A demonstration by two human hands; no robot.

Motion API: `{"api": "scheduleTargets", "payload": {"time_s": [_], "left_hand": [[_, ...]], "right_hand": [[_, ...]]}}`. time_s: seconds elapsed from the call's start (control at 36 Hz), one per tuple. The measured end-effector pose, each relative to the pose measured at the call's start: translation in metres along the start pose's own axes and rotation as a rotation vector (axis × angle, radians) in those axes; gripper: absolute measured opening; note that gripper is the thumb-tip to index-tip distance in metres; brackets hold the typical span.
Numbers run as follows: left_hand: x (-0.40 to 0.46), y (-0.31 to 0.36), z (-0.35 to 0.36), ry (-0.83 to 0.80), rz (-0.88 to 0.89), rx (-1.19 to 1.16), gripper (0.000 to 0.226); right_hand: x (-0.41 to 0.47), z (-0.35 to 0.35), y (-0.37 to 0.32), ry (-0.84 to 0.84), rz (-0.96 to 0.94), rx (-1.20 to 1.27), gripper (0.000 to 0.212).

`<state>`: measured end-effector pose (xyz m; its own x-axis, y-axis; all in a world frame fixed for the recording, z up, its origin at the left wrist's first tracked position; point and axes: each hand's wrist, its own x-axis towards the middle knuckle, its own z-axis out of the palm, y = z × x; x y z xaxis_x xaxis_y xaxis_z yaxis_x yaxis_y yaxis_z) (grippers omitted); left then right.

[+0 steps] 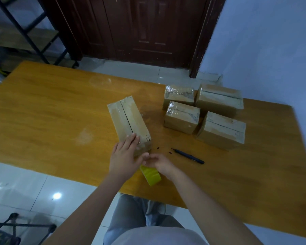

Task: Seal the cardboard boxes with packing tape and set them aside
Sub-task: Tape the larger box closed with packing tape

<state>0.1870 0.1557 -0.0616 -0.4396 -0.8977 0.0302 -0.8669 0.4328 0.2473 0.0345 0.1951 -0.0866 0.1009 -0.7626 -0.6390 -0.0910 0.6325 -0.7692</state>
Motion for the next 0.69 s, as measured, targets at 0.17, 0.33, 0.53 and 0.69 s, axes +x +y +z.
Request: {"api": "scheduleTargets", "payload": {"time_s": [0.17, 0.33, 0.53, 0.69], "left_hand": [[0.017, -0.010, 0.008, 0.186, 0.054, 0.045, 0.054], [0.020, -0.017, 0.017, 0.292, 0.111, 0.085, 0.052], [0.022, -0.016, 0.023, 0.404, 0.151, 0.081, 0.046], [0.020, -0.023, 0.032, 0.448, 0.214, 0.110, 0.042]], "right_hand": [[0.002, 0.004, 0.003, 0.040, -0.031, 0.063, 0.029], [0.001, 0.010, 0.005, 0.079, -0.047, 0.056, 0.029], [-0.017, -0.002, 0.015, 0.086, -0.095, 0.052, 0.024], [-0.024, -0.008, 0.017, 0.127, -0.104, 0.091, 0.023]]}}
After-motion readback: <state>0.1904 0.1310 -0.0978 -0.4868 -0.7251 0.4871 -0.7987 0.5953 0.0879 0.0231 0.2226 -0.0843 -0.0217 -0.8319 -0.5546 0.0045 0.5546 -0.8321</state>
